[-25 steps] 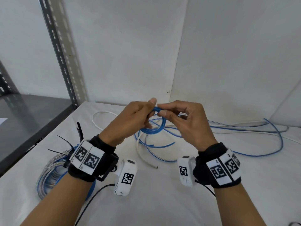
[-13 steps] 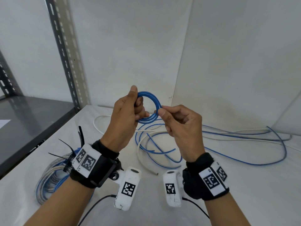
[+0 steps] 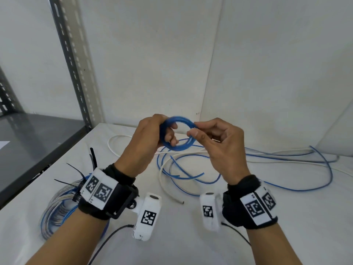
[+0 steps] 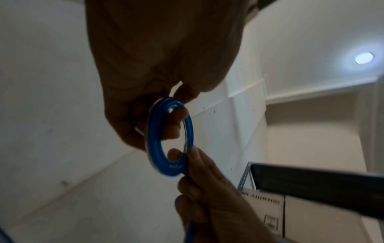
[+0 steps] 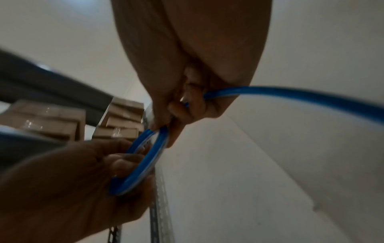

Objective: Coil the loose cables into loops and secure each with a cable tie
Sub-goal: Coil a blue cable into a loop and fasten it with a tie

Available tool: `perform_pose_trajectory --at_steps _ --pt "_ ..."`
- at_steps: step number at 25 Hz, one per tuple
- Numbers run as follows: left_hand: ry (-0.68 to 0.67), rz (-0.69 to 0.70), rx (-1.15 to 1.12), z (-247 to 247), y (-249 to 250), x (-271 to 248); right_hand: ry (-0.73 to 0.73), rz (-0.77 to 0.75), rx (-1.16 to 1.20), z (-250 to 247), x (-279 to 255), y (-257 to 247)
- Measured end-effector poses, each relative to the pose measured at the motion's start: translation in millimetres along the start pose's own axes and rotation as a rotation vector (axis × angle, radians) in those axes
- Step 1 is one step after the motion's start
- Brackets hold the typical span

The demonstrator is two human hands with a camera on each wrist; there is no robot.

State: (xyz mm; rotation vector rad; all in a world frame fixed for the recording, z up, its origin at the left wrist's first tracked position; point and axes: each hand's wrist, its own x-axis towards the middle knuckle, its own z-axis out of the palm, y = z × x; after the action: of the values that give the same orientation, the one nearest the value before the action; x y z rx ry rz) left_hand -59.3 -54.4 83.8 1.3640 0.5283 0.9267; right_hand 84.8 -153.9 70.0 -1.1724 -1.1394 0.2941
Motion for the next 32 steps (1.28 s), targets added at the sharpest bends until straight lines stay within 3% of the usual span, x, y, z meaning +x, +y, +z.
perform_pose_trajectory --at_steps 3,5,11,14,19,21,23,26,29,32 --pt "-0.078 0.050 0.343 -1 -4 -4 -0.147 -0.023 -0.209 -5 0 3" --pt "-0.084 0.157 0.448 1 -5 -9 -0.145 -0.033 -0.229 1 -2 4" --pt "0.027 0.152 0.062 0 -1 -4 -0.010 -0.083 -0.057 7 -2 1" --pt "0.082 0.121 -0.122 4 -2 -3 0.073 0.023 0.122 18 -5 3" --pt "0.139 0.126 -0.165 12 -9 -6 0.043 0.068 0.121 23 -8 5" --pt "0.078 0.132 -0.079 11 -10 -6 0.070 0.041 0.094 15 -4 4" --pt "-0.003 0.226 0.134 5 -8 -5 0.042 -0.036 -0.019 3 0 3" --pt "-0.124 0.408 0.562 -9 0 -8 -0.136 -0.058 -0.188 -13 2 -3" --pt "-0.208 0.362 0.715 -17 6 -9 -0.265 -0.060 -0.312 -17 1 -3" --pt "-0.241 0.341 0.818 -24 8 -6 -0.305 -0.071 -0.385 -14 0 1"
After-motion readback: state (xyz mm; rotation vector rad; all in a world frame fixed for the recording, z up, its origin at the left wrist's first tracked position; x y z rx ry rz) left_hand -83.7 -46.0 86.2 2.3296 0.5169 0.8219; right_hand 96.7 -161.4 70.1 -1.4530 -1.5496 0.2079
